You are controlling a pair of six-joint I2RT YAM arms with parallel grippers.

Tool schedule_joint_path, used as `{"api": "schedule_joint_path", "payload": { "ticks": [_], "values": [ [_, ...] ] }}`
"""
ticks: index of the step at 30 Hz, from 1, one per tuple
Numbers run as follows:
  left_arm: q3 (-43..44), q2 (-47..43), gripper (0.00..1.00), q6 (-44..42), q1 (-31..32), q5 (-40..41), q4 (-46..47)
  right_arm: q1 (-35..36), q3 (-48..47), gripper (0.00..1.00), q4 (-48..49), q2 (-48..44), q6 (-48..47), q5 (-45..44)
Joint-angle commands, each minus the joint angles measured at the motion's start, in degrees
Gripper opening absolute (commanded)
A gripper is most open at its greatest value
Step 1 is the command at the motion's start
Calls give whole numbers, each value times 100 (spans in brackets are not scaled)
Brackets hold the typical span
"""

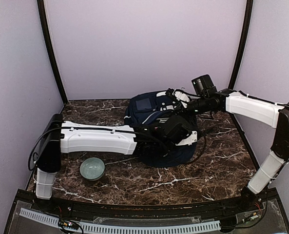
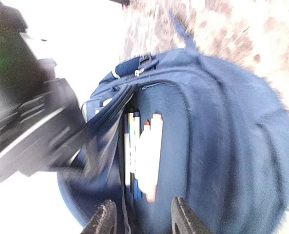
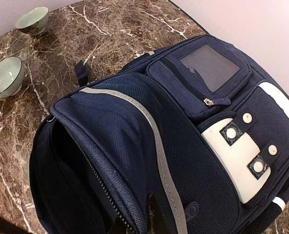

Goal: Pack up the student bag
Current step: Put down the second largest pocket of the student bag.

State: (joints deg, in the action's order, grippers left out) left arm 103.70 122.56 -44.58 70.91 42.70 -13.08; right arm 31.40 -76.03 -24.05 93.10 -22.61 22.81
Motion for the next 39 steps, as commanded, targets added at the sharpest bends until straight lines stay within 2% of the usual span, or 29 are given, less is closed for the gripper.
{"api": "schedule_joint_path", "payload": {
  "ticks": [1,6,9,12,17,20,23,24,26,30,35,39],
  "values": [
    [-588,-1125,40,927,189,73,-829,-128,-2,0,215,-360,21,232],
    [-1499,-2183,41,1791,242,-172,-921,-129,-47,0,-188,-328,-395,309],
    [-2167,-2820,53,2264,190,-323,-543,-125,11,0,-770,-381,-1057,357],
    [-2579,-3197,58,2968,-70,-566,-442,-126,307,0,-1309,-609,-1869,293],
    [-2939,-3413,59,4359,-764,-1667,-462,-131,939,0,-1501,-1169,-2594,-743],
    [-3109,-3308,59,4785,-926,-2155,-197,-176,1367,0,-1282,-1315,-2763,-1536],
    [-3206,-3111,58,5156,-1056,-2607,98,-285,1749,0,-976,-1308,-2959,-1892],
    [-3219,-3042,57,5280,-1100,-2769,186,-291,1853,3,-953,-1285,-3001,-1959],
    [-3224,-2875,56,5558,-1195,-3096,315,-294,1947,18,-1114,-1237,-3105,-2001],
    [-3231,-2643,54,5913,-1289,-3516,462,-292,1721,40,-2202,-1382,-3150,-1555],
    [-3492,-2598,51,5749,-1326,-3875,775,-293,1182,48,-3112,-1530,-2986,-729],
    [-4040,-2767,45,5122,-1350,-4496,1479,-292,433,50,-3621,-1355,-2892,256]
  ]
}}
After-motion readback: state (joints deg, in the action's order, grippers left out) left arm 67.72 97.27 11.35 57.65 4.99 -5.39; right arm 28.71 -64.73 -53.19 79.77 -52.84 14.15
